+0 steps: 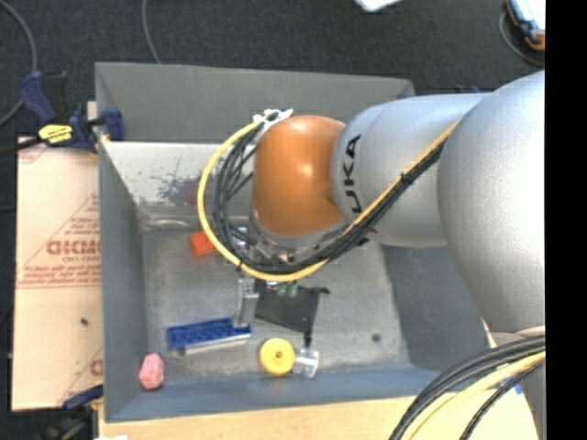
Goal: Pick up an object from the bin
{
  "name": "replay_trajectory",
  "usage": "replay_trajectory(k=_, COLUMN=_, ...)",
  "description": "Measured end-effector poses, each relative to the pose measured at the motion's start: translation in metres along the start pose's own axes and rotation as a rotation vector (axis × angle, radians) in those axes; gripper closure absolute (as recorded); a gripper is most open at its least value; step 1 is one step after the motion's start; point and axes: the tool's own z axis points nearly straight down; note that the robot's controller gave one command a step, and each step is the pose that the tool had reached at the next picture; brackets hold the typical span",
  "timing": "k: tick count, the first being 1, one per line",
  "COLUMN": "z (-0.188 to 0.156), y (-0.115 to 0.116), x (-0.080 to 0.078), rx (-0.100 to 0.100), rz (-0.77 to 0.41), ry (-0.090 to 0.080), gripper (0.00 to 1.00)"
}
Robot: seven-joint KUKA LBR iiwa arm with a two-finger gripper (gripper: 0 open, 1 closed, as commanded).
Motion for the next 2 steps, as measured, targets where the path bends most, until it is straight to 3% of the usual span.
replay_trajectory(k=1, z=-0.005, y=-0.001, x=-0.002, rx=-0.001, rz=0.004, ry=-0.008, gripper=0.0)
replay_trajectory(k=2, z=0.063, y=-0.073, x=-0.01, rx=0.001, rz=0.031, ry=-0.001, gripper=0.0)
